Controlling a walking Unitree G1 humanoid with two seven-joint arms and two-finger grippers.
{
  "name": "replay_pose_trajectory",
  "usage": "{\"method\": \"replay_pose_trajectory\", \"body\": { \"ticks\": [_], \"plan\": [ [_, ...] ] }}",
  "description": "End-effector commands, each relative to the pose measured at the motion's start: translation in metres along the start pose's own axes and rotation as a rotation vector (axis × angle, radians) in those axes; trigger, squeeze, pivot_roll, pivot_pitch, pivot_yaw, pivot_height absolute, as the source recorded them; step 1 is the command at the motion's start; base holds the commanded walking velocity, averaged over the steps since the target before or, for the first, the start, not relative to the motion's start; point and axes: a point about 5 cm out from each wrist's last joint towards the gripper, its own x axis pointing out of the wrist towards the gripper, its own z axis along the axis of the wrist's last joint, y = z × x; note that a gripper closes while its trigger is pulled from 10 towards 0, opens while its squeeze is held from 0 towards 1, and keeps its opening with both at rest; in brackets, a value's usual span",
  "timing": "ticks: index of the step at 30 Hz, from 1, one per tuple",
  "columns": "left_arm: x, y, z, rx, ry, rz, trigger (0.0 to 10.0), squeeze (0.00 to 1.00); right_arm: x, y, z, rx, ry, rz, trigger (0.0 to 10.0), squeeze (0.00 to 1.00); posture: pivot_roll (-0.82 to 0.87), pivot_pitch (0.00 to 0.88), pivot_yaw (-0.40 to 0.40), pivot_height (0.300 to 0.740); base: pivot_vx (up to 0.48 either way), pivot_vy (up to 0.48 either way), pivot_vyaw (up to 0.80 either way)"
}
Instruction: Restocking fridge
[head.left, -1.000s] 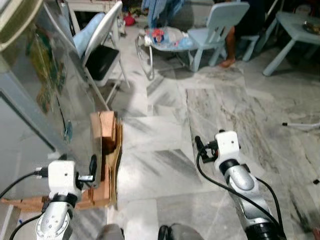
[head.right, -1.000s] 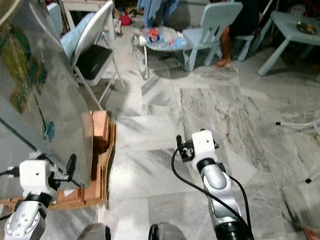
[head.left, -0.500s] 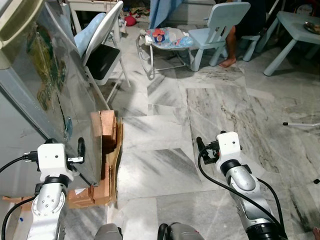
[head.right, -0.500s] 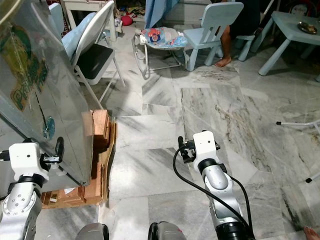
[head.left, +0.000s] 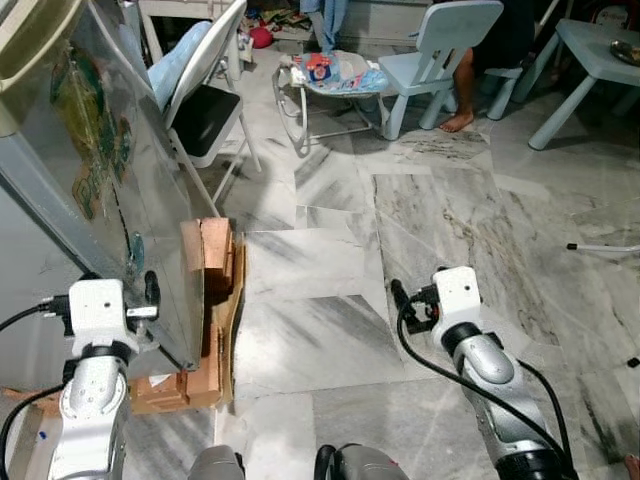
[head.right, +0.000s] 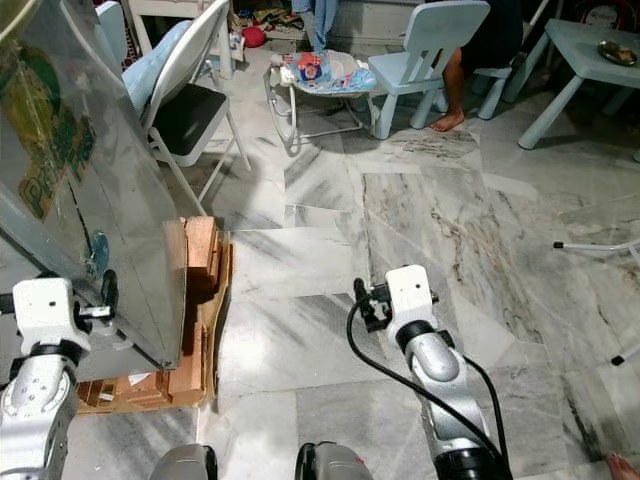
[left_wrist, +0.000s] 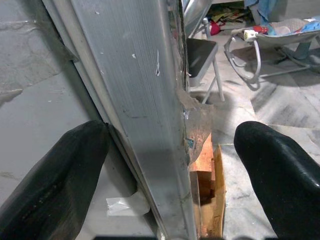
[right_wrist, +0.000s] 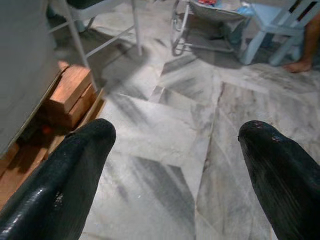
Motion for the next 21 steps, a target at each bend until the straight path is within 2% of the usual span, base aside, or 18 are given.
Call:
{"method": "replay_pose_trajectory", "body": {
  "ticks": [1, 5, 9, 10, 13, 14, 16, 19, 20, 21],
  "plan": [
    [0.006, 0.004, 0.004, 0.007, -0.010, 0.010, 10.0, 0.00, -0.004, -0.004, -0.002, -0.005, 0.014, 0.002, 10.0, 0.00, 0.05, 0.152, -0.099, 0.740, 0.000, 0.000, 0.00],
    [0.012, -0.006, 0.011, -0.026, -0.027, -0.052, 10.0, 0.00, -0.004, -0.006, -0.005, 0.003, 0.033, -0.007, 10.0, 0.00, 0.04, 0.148, -0.094, 0.740, 0.000, 0.000, 0.00],
    [0.012, -0.025, 0.018, -0.024, -0.046, -0.163, 10.0, 0.00, -0.004, -0.004, -0.008, -0.005, 0.070, 0.016, 10.0, 0.00, 0.04, 0.146, -0.092, 0.740, 0.000, 0.000, 0.00],
    [0.013, -0.031, 0.022, -0.025, -0.057, -0.186, 10.0, 0.00, -0.005, -0.001, -0.014, 0.003, 0.112, 0.054, 10.0, 0.00, 0.04, 0.146, -0.092, 0.740, 0.000, 0.000, 0.00],
    [0.015, -0.038, 0.025, -0.026, -0.064, -0.209, 10.0, 0.00, -0.007, 0.002, -0.023, -0.003, 0.178, 0.104, 10.0, 0.00, 0.05, 0.141, -0.102, 0.740, 0.000, 0.000, 0.00],
    [0.017, -0.053, 0.030, -0.005, -0.088, -0.268, 10.0, 0.00, -0.012, 0.001, -0.033, -0.035, 0.245, 0.149, 10.0, 0.00, 0.06, 0.141, -0.111, 0.740, 0.000, 0.000, 0.00],
    [0.017, -0.058, 0.032, 0.002, -0.097, -0.288, 10.0, 0.00, -0.013, 0.000, -0.036, -0.049, 0.262, 0.160, 10.0, 0.00, 0.06, 0.141, -0.111, 0.740, 0.000, 0.000, 0.00],
    [0.023, -0.095, 0.048, -0.034, -0.126, -0.400, 10.0, 0.00, -0.016, -0.003, -0.045, -0.069, 0.323, 0.188, 10.0, 0.00, 0.07, 0.136, -0.121, 0.740, 0.000, 0.000, 0.00],
    [0.020, -0.118, 0.057, -0.003, -0.154, -0.497, 10.0, 0.00, -0.016, -0.005, -0.046, -0.075, 0.333, 0.192, 10.0, 0.00, 0.07, 0.137, -0.125, 0.740, 0.000, 0.000, 0.00],
    [0.017, -0.133, 0.063, 0.024, -0.175, -0.562, 10.0, 0.00, -0.016, -0.005, -0.046, -0.078, 0.338, 0.195, 10.0, 0.00, 0.07, 0.137, -0.125, 0.740, 0.000, 0.000, 0.00]
  ]
}}
